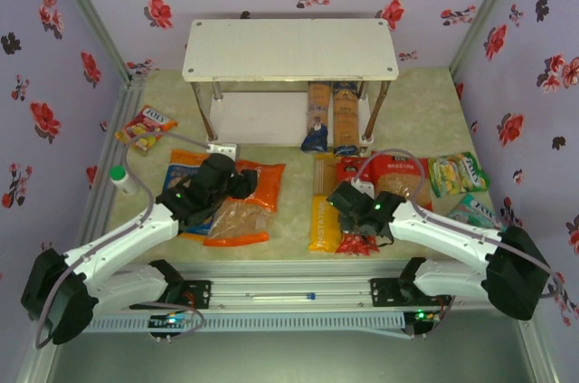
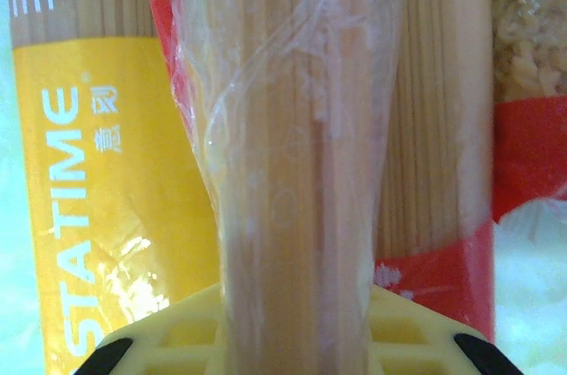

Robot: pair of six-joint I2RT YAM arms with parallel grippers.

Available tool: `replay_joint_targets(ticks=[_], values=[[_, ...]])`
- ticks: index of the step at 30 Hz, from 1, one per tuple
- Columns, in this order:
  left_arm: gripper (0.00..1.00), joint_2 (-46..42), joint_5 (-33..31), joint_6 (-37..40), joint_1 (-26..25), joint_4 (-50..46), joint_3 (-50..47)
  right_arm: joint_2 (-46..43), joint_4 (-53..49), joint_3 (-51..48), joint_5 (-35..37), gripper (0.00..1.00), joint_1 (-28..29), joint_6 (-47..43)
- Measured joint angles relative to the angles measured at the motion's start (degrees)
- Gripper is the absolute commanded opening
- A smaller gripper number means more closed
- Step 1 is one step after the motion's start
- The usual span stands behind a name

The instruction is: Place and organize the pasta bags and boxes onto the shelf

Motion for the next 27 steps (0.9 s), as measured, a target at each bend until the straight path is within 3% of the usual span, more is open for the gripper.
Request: replay_joint_targets(ticks=[9,17,27], values=[[0.64,-0.94,0.0,0.04,2.49,-2.91,0.17,-5.38,-9.7,8.11,-5.95,0.0,6.14,-2.86],[0.64,-2.05,0.0,0.07,3.13,-4.94,1.97,-5.03,-7.91,13.86,-11.82,0.0,9.9,-6.47],[0.65,-3.78,0.0,0.46,3.19,-6.64,3.45,14.01,7.28,26.1,-8.59,0.0,1.97,-14.58]])
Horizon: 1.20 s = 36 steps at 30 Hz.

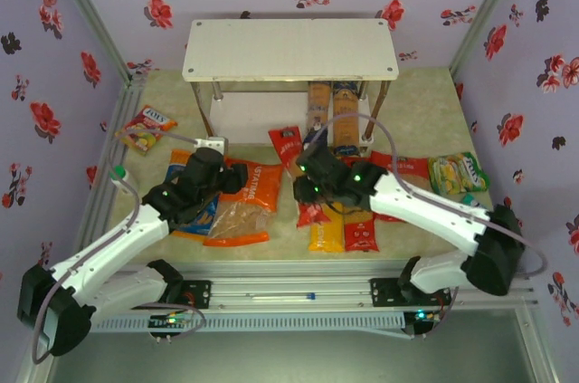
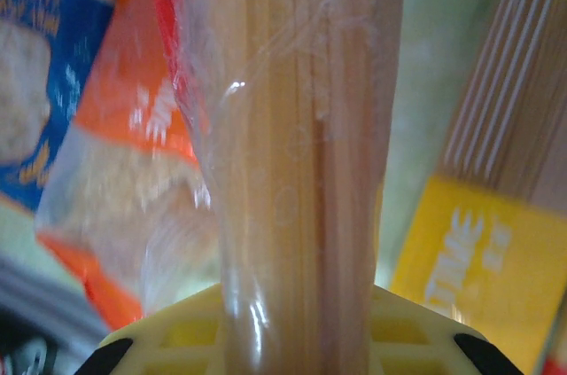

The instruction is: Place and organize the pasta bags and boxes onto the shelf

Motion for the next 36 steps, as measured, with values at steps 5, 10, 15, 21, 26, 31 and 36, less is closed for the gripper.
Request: replay_joint_targets(ticks=[5,10,15,21,26,31,36], values=[[0.65,-1.36,0.0,0.0,0.11,-0.85,0.35,10.1,4.55,7.96,1.46,0.0,-5.6,-3.85],[0.65,-2.1,0.0,0.0,0.26,-2.01,0.66,18.8,6.69,16.13,1.88,0.0,-9.35,-6.29],[0.65,-2.51,0.0,0.0,0.26,-2.91,0.72,24.9,9.62,20.96,3.43,0.0,-11.32,-7.52],[0.65,-2.67,0.0,0.0,0.28,-3.69,1.07,30.47,13.57,23.8,7.32,0.0,-11.65,-8.2],[0.65,-2.97,0.0,0.0,0.37,-4.17,1.07,34.64,15.65,26.21,9.09,0.0,-11.5,-8.59],[0.65,-3.21,0.0,0.0,0.37,-4.74,1.07,37.11,17.4,27.93,12.22,0.0,-11.5,-8.59],[0.65,-3.41,0.02,-0.02,0.48,-5.2,1.07,37.57,17.86,27.93,15.21,0.0,-11.56,-8.55]])
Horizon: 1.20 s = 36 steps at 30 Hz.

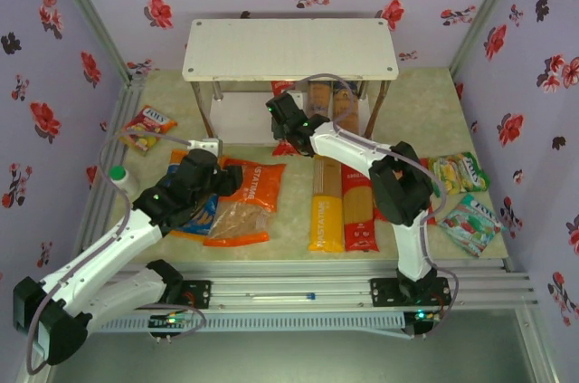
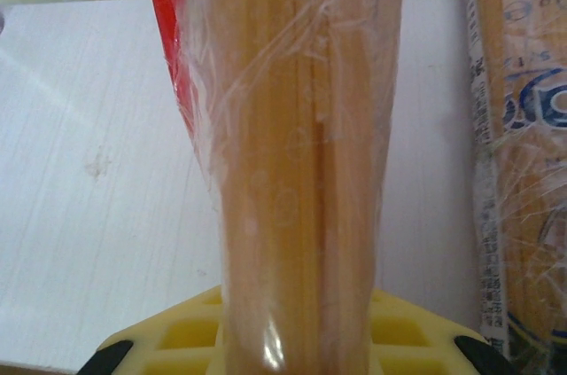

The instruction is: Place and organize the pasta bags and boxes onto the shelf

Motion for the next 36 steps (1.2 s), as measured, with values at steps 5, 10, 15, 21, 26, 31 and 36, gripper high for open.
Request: replay_joint_targets(ticks=[5,10,15,21,26,31,36], values=[[0.65,0.0,-0.02,0.02,0.11,-0.22,0.0,1.95,0.85,1.16,0.87,0.01,-0.94,0.15],[0.66,-0.5,-0.02,0.0,0.26,-0.42,0.0,2.75,0.87,2.23,0.87,0.15,-1.44,0.68],[0.67,-1.03,-0.02,0.0,0.26,-0.48,0.0,3.04,0.87,2.25,0.9,0.29,-1.66,1.73],[0.68,-1.07,-0.02,-0.02,0.26,-0.61,0.0,4.46,2.23,2.32,1.51,0.4,-2.43,2.99],[0.68,-1.07,-0.02,-0.02,0.26,-0.61,0.0,4.74,2.64,2.32,1.51,0.46,-3.04,3.19],[0.78,-1.11,0.0,-0.35,0.26,-0.63,0.0,4.74,2.99,2.21,1.2,0.68,-3.23,3.06],[0.78,-1.11,0.0,-0.42,0.26,-0.63,-0.02,4.63,4.57,1.53,0.63,0.72,-3.26,2.58]])
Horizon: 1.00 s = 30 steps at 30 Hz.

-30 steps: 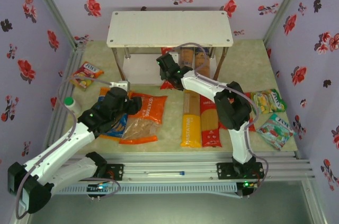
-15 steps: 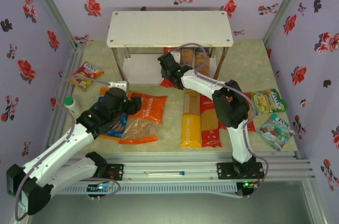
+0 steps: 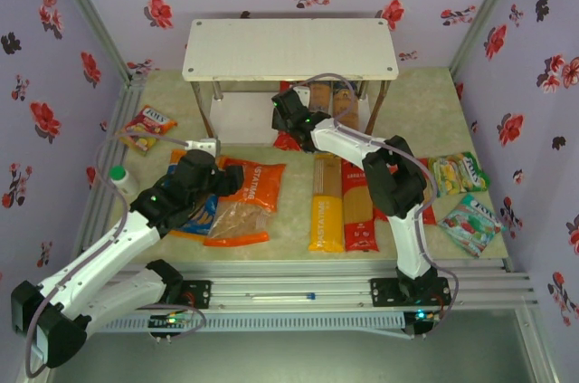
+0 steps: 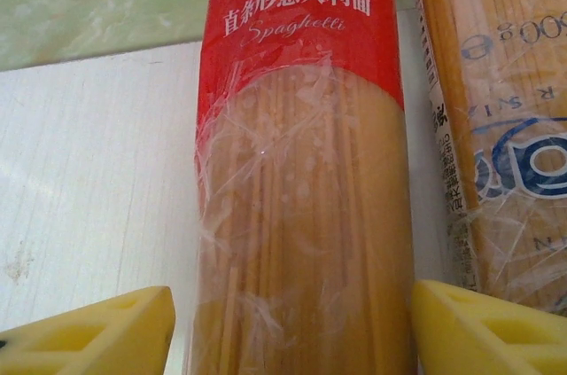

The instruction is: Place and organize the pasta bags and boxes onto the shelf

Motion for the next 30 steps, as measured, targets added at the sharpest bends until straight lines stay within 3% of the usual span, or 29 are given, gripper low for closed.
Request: replay_joint_targets(ticks=[9,18,23,30], values=[[0.79,0.02,0.0,-0.02,0.0,0.07,-0.52,-5.38,3.39,-5.84,-2.99,0.75,-0.13,-3.02],[0.76,1.44,-0.57,-0.02,0.17,1.16,-2.16,-23.23,5.86,-20.17,-3.63,0.75,-0.42,-4.09],[0.76,3.54,-1.31,-0.04,0.28,2.38,-3.91,-38.77,-1.6,-32.79,-0.35,0.75,0.09,-3.13],[0.78,6.88,-1.29,-0.26,0.28,4.55,-4.98,-57.59,-19.76,-48.24,4.09,0.75,2.67,4.46]])
